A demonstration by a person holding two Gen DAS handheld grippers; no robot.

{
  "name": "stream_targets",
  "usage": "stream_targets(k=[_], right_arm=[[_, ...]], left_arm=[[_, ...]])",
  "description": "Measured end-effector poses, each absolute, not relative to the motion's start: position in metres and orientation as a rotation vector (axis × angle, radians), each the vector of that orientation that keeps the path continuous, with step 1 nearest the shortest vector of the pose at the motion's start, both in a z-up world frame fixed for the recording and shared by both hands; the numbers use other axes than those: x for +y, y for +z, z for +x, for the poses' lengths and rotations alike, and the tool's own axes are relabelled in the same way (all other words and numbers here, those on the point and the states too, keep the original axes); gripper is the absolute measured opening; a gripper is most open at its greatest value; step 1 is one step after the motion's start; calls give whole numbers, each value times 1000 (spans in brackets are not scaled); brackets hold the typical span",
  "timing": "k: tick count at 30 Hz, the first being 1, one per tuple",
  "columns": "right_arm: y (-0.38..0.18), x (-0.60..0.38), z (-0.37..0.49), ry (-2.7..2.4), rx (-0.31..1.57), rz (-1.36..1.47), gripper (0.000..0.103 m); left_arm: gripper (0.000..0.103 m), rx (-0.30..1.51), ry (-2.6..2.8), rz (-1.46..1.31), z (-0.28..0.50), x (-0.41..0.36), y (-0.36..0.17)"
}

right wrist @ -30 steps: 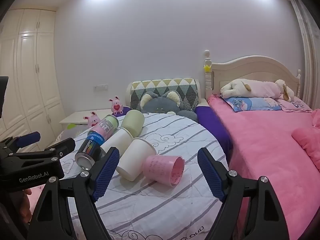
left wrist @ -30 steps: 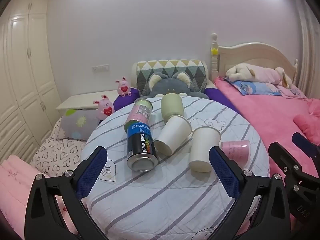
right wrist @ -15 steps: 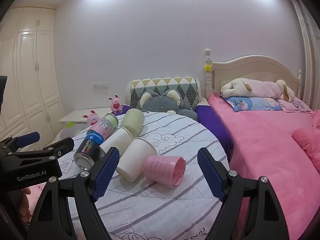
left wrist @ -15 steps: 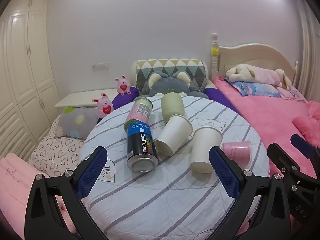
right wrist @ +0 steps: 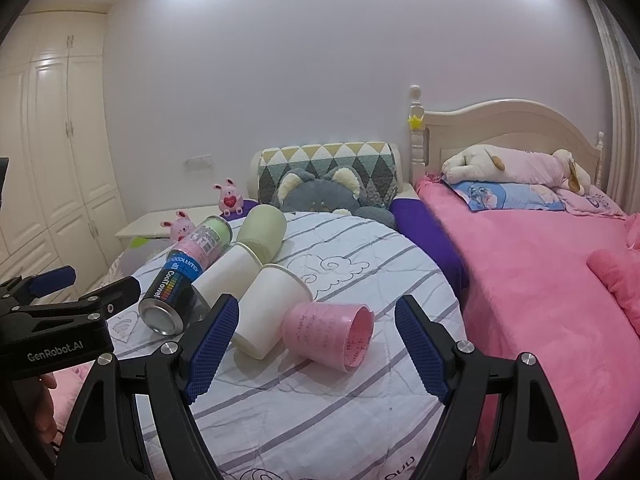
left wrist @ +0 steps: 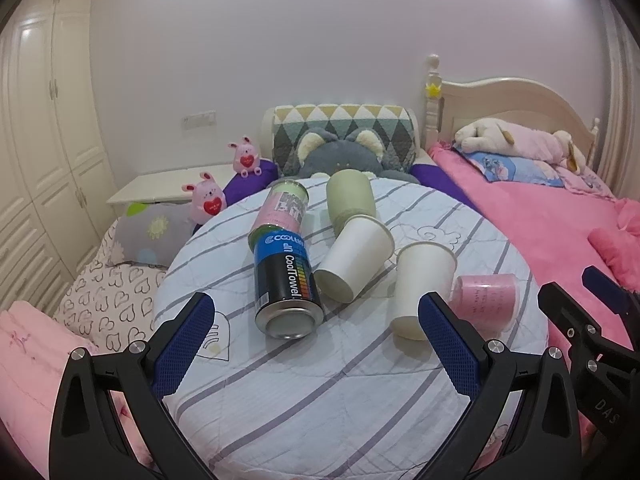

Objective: Flip cup upright

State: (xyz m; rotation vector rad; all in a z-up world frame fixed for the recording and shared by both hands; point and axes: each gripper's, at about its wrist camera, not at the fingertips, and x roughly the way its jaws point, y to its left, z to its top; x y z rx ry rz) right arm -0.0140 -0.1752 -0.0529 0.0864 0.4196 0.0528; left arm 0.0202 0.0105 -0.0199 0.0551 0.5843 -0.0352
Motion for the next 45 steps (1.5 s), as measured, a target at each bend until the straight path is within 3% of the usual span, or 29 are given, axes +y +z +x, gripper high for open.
stream_targets(k=[39, 43, 45], right_arm=[[-81, -217, 44, 38, 516, 165, 82], [-83, -217, 47, 40, 519, 169, 82], [-84, -218, 49, 42, 521, 170, 82]], left_arm=[[103, 853, -250, 196, 118, -75, -88], [88, 880, -248, 190, 126, -74, -95], [88, 896, -252, 180, 130, -73, -98]])
